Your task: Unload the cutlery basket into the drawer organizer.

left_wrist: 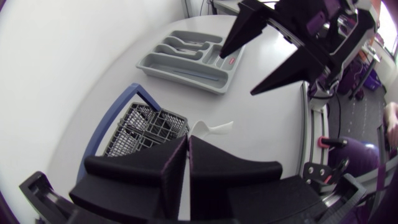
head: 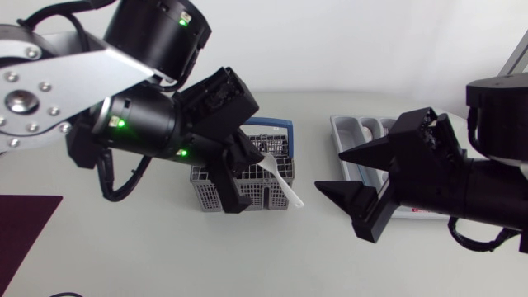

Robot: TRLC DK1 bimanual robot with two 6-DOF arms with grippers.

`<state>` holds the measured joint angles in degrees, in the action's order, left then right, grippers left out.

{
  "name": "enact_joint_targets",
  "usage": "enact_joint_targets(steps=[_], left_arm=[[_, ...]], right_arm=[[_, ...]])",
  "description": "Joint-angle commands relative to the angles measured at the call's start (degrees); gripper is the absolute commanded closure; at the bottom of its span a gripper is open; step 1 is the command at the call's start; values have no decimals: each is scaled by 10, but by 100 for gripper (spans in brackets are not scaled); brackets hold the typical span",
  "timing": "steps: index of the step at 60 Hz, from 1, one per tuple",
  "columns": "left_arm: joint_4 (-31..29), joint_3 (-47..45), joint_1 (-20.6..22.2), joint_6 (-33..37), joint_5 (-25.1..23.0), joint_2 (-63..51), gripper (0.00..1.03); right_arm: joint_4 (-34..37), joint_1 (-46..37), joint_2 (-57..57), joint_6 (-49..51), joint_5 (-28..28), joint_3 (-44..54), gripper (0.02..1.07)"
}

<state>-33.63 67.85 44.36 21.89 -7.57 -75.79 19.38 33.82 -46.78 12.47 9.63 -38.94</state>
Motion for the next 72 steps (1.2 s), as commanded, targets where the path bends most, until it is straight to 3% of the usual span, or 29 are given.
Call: enact_joint_targets(steps=[1,15,28,48,72], left_arm=[[-8,33,-15,-65,-17,-29,88],[-8,66,-38,-148,-79,-74,88],[-8,83,-31,-186,-91,-100,88],[-8,98,-19,-211,-91,-119,88],[-8,103,-6,-215,-91,-123,88]], right_arm=[[-13,27,14,14,-23,26,20],[-77,100,20,47,-133,62,20],[-159,159,-3,92,-243,90,24],[-239,180,-68,128,-289,103,37],[-280,173,-109,146,-309,105,63]])
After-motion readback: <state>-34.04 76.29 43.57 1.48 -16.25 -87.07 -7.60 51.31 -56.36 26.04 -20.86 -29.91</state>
